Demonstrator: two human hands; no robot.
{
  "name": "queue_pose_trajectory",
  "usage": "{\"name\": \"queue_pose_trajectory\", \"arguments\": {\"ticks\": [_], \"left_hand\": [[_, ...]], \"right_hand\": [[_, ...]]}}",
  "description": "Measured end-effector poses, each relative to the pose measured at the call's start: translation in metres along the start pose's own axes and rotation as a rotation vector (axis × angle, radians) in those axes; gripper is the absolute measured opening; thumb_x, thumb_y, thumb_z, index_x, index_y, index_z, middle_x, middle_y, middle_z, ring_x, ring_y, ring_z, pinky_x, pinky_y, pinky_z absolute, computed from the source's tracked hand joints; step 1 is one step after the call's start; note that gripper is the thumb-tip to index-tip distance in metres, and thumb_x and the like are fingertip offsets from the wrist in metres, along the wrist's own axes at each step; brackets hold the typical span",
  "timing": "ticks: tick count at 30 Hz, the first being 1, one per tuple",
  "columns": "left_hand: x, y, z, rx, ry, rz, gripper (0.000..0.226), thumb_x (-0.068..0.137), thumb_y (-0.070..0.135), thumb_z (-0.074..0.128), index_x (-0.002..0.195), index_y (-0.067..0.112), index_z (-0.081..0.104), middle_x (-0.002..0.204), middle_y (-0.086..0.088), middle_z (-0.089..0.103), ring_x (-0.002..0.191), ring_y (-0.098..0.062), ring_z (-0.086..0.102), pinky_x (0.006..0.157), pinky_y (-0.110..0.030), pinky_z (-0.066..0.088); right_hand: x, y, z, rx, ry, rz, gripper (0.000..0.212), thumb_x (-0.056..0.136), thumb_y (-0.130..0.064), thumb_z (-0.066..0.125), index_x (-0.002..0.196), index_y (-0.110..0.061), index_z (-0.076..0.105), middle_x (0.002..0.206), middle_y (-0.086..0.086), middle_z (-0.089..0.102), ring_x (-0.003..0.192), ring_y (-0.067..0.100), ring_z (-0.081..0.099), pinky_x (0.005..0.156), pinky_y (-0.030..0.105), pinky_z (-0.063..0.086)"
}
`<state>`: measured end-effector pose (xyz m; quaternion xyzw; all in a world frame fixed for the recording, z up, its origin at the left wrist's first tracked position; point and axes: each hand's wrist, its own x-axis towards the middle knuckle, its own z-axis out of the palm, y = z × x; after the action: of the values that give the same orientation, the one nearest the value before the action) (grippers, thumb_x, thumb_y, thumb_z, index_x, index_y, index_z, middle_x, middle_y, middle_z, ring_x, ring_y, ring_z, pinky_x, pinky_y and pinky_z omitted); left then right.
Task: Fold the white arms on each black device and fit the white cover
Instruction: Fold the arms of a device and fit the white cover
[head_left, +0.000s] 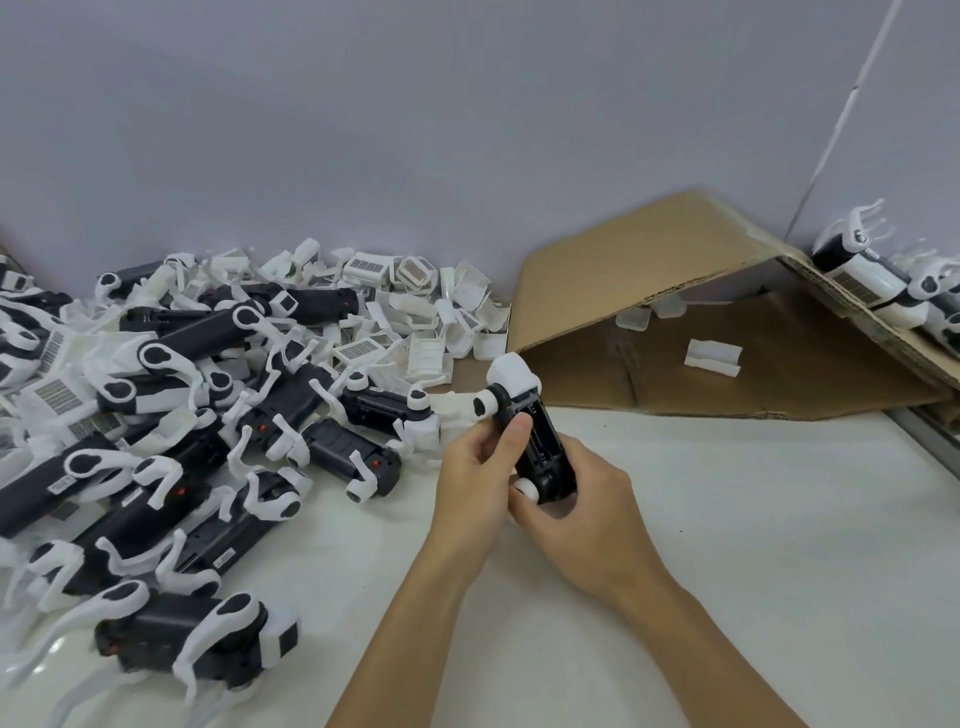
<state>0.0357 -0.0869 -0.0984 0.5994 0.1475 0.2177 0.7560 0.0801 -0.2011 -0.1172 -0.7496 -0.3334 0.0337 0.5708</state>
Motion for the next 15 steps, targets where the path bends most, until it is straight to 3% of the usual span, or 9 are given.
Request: {"name": "queue_pose_trajectory", "arguments": {"ticks": [4, 9, 12, 15], "left_hand": [[-0.005, 0.003, 0.002, -0.013, -0.032, 0.031, 0.019, 0.088, 0.041, 0.062, 0.095, 0.03, 0.077, 0.101, 0.0, 0.077, 0.098, -0.011, 0.072, 0.076, -0.02, 0.055], [-0.007, 0.003, 0.005, -0.019, -0.011, 0.061, 0.015, 0.1, 0.026, 0.059, 0.104, 0.02, 0.073, 0.1, 0.0, 0.077, 0.096, -0.009, 0.072, 0.074, -0.014, 0.053], [-0.008, 0.002, -0.001, 0.045, 0.027, 0.081, 0.015, 0.1, 0.021, 0.058, 0.108, 0.019, 0.071, 0.099, 0.0, 0.077, 0.096, -0.011, 0.072, 0.075, -0.017, 0.053], [-0.007, 0.003, -0.007, 0.087, 0.015, 0.152, 0.02, 0.097, 0.005, 0.059, 0.107, 0.019, 0.07, 0.092, 0.005, 0.077, 0.088, -0.01, 0.072, 0.074, -0.02, 0.055]], "right_hand": [[-0.003, -0.005, -0.002, 0.014, 0.056, -0.031, 0.027, 0.077, -0.035, 0.074, 0.104, -0.036, 0.067, 0.09, -0.015, 0.072, 0.087, 0.008, 0.068, 0.069, 0.015, 0.052], [-0.002, -0.005, -0.001, 0.006, 0.073, -0.033, 0.031, 0.074, -0.042, 0.073, 0.104, -0.035, 0.068, 0.087, -0.014, 0.071, 0.086, 0.009, 0.067, 0.069, 0.015, 0.051], [-0.001, -0.003, 0.0, 0.053, -0.043, -0.004, 0.04, 0.078, -0.04, 0.076, 0.115, -0.04, 0.063, 0.102, -0.017, 0.071, 0.1, 0.005, 0.066, 0.079, 0.015, 0.051], [0.0, -0.003, 0.0, 0.026, -0.067, -0.009, 0.066, 0.08, -0.046, 0.072, 0.14, -0.039, 0.046, 0.135, -0.025, 0.056, 0.128, -0.006, 0.049, 0.103, 0.014, 0.042]]}}
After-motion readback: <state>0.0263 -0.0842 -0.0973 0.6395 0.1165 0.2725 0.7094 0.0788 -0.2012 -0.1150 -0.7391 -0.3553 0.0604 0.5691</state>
